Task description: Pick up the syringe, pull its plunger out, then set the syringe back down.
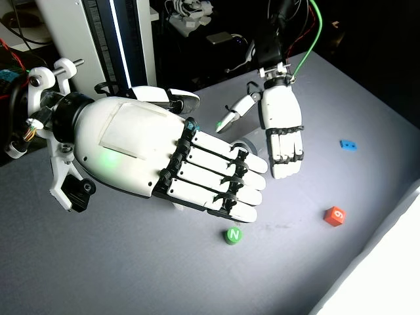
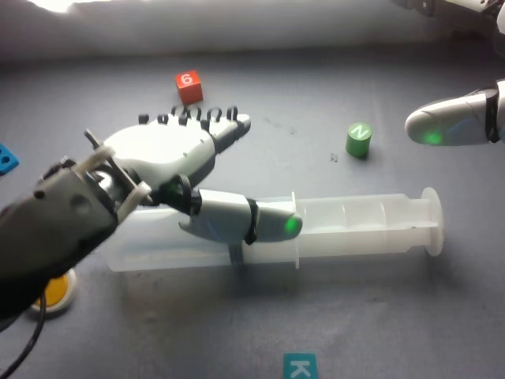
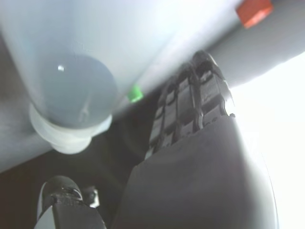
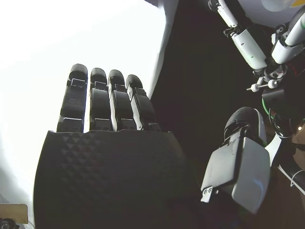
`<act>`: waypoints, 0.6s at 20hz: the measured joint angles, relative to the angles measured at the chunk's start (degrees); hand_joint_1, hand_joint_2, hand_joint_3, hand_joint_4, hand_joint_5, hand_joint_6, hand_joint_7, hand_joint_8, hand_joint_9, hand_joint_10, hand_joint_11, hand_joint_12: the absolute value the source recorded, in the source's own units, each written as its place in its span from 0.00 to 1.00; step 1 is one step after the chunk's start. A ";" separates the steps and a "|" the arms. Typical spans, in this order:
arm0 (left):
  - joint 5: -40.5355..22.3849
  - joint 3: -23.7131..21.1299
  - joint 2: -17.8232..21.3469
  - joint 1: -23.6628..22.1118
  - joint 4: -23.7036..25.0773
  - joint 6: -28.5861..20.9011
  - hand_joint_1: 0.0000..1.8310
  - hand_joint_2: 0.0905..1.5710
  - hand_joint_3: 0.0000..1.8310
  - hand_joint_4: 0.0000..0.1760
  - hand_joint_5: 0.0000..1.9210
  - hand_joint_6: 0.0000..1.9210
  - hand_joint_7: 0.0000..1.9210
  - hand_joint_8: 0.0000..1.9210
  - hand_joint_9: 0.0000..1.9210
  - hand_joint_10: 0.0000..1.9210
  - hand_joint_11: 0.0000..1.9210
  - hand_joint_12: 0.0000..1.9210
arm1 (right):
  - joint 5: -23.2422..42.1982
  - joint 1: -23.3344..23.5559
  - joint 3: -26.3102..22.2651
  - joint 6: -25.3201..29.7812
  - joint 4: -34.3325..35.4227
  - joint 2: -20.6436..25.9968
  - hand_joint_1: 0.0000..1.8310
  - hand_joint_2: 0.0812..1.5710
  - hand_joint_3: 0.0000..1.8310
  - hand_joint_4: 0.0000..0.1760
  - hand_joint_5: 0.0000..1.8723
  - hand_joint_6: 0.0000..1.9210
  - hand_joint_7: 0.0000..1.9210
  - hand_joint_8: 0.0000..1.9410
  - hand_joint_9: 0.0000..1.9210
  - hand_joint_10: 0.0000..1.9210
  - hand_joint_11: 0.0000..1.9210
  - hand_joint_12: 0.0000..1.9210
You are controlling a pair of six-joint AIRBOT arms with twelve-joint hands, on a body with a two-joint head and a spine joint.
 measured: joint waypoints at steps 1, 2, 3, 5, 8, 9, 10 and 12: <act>0.96 -0.76 1.18 -1.55 -1.16 1.68 0.12 0.46 0.00 0.00 0.04 0.00 0.07 0.00 0.06 0.00 0.03 0.13 | 0.11 0.00 -0.20 0.00 0.02 0.02 0.00 0.50 0.00 0.00 0.00 0.00 0.00 0.00 0.00 0.00 0.00 0.00; 1.36 -1.18 1.84 -2.32 -1.55 2.38 0.13 0.47 0.00 0.00 0.08 0.00 0.11 0.00 0.10 0.00 0.06 0.11 | 0.26 0.00 -0.31 0.00 0.00 0.07 0.00 0.50 0.00 0.00 0.00 0.00 0.00 0.00 0.01 0.00 0.00 0.00; 2.25 -2.08 3.28 -3.89 -2.97 4.13 0.13 0.48 0.00 0.00 0.11 0.00 0.14 0.00 0.13 0.00 0.09 0.09 | 0.57 0.00 -0.59 0.00 -0.17 0.31 0.00 0.51 0.00 0.00 0.00 0.00 0.02 0.01 0.02 0.01 0.01 0.01; 3.80 -3.26 5.27 -6.54 -4.52 6.43 0.19 0.54 0.00 0.00 0.32 0.05 0.31 0.16 0.28 0.26 0.23 0.38 | 0.92 0.00 -0.72 0.00 -0.22 0.55 0.04 0.54 0.00 0.00 0.17 0.07 0.23 0.09 0.19 0.16 0.00 0.56; 7.15 -4.96 7.39 -9.40 -5.14 8.68 0.19 0.60 0.00 0.00 0.33 0.46 0.29 0.78 0.28 0.89 0.28 0.93 | 1.01 -0.46 -1.20 -0.02 -0.92 1.25 0.08 0.57 0.00 0.00 0.19 0.68 0.24 0.79 0.18 0.92 0.09 0.98; 8.59 -5.64 8.09 -10.23 -5.33 9.05 0.18 0.62 0.00 0.00 0.26 0.76 0.27 0.96 0.29 0.98 0.32 0.99 | 0.83 -1.11 -1.33 0.00 -1.20 1.31 0.10 0.56 0.00 0.00 0.21 0.84 0.29 0.91 0.26 0.98 0.19 1.00; 9.49 -6.23 8.46 -10.91 -6.34 9.77 0.11 0.66 0.01 0.00 0.43 0.95 0.44 0.99 0.43 1.00 0.46 1.00 | 0.35 -1.22 -1.46 0.00 -1.57 1.33 0.12 0.55 0.00 0.00 0.27 0.97 0.34 0.98 0.35 1.00 0.32 1.00; 10.95 -7.13 9.53 -13.44 -9.81 14.27 0.19 0.64 0.00 0.11 0.70 0.96 0.76 1.00 0.75 1.00 0.70 1.00 | 0.46 -1.53 -2.03 0.00 -2.45 1.77 0.14 0.58 0.00 0.00 0.48 1.00 0.56 1.00 0.59 1.00 0.62 1.00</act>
